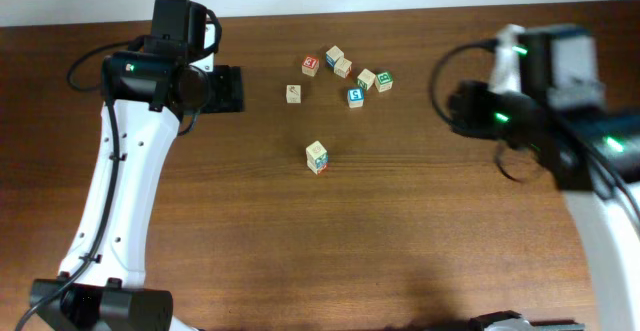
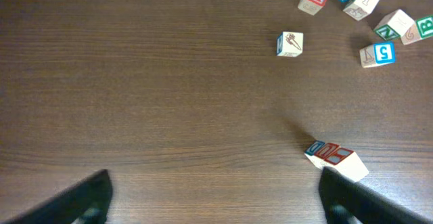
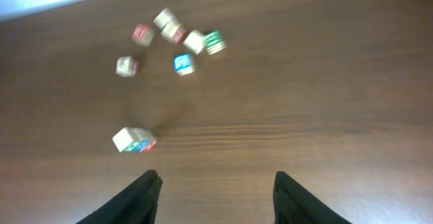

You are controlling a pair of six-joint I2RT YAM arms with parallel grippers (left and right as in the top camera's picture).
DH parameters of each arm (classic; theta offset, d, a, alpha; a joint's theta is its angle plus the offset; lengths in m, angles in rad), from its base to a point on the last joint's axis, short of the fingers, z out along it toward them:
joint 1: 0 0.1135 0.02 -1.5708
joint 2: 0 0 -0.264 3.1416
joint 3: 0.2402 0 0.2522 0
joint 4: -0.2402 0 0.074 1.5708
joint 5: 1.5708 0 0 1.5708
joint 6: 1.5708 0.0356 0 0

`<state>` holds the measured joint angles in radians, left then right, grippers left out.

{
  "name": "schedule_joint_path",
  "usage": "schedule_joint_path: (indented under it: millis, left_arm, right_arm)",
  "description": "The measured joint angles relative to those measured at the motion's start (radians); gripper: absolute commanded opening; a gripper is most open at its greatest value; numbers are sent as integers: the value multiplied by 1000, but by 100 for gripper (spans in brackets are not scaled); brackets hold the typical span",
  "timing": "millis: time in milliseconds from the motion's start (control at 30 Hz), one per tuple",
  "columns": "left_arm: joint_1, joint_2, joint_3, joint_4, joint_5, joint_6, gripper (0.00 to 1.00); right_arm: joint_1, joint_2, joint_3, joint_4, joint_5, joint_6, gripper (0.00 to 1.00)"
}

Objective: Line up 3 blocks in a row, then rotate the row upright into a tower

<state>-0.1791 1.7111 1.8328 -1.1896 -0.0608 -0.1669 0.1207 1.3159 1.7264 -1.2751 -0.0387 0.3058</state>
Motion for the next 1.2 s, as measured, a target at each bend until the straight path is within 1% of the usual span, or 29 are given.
schedule_joint_path:
  millis: [33, 100, 267, 333, 633, 700, 767, 900, 967, 1033, 1100, 1200]
  left_arm:
    - [0, 0, 0, 0, -4, 1, 99]
    - [0, 0, 0, 0, -4, 1, 99]
    - [0, 0, 0, 0, -8, 1, 99]
    - [0, 0, 0, 0, -8, 1, 99]
    - [0, 0, 0, 0, -8, 1, 99]
    - [0, 0, 0, 0, -8, 1, 99]
    - [0, 0, 0, 0, -8, 2, 99]
    - [0, 0, 0, 1, -11, 2, 99]
    - [0, 0, 0, 1, -11, 2, 99]
    - [0, 0, 0, 0, -11, 2, 99]
    - [0, 0, 0, 0, -11, 2, 99]
    - [0, 0, 0, 0, -11, 2, 99]
  right_arm:
    - [-21, -30, 0, -16, 11, 0, 79]
    - [-51, -90, 0, -36, 25, -6, 99]
    - [-69, -209, 1, -111, 47, -10, 98]
    - [-69, -231, 2, -140, 50, -11, 98]
    - [-69, -226, 2, -158, 66, -17, 98]
    - [-69, -227, 2, -136, 69, -18, 98]
    - [-69, -234, -13, -44, 76, -22, 98]
    - [-69, -333, -209, 270, 85, -76, 98]
    - [-69, -428, -389, 471, 88, -109, 98]
    - [-69, -562, -626, 678, 91, -144, 99]
    - [-69, -717, -901, 892, 92, -171, 98]
    - [-69, -915, -1238, 1110, 91, -183, 98]
